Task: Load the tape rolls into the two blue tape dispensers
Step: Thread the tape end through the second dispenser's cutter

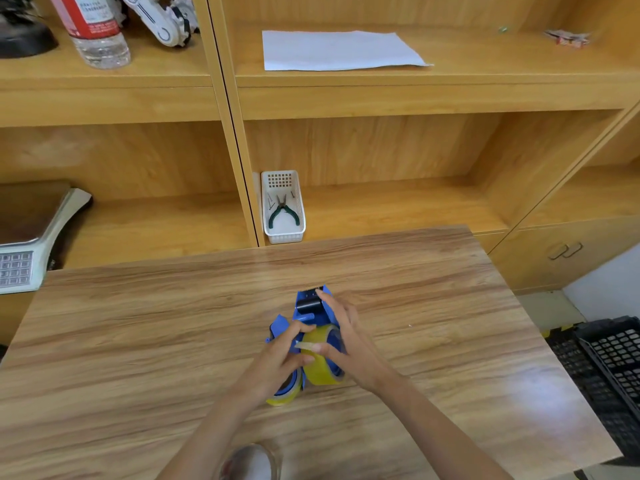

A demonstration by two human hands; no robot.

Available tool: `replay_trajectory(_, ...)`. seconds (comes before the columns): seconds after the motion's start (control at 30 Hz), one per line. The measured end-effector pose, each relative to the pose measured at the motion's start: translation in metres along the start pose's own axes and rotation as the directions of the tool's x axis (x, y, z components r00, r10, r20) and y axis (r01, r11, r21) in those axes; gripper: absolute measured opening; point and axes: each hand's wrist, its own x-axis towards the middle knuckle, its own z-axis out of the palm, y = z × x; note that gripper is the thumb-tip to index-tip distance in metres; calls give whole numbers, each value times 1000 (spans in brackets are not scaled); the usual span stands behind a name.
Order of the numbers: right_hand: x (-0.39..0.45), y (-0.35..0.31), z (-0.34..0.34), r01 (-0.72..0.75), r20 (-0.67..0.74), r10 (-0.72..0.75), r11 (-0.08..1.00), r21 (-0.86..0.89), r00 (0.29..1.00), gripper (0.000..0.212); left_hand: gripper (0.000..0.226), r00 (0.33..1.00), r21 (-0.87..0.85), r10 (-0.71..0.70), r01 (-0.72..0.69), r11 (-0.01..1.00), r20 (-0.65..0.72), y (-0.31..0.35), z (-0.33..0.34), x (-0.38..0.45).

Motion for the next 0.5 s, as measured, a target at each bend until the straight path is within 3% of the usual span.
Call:
replay_trajectory(0.27, 1, 11, 4, -27, -34, 29, 997, 66, 999, 72, 32, 990, 131, 56, -39, 991, -128, 7, 11, -3)
replay_trajectory(0.5, 2, 15, 6, -29, -68, 39, 988, 151, 997, 59, 58, 997, -13, 11, -13, 1000, -80, 0, 8, 4)
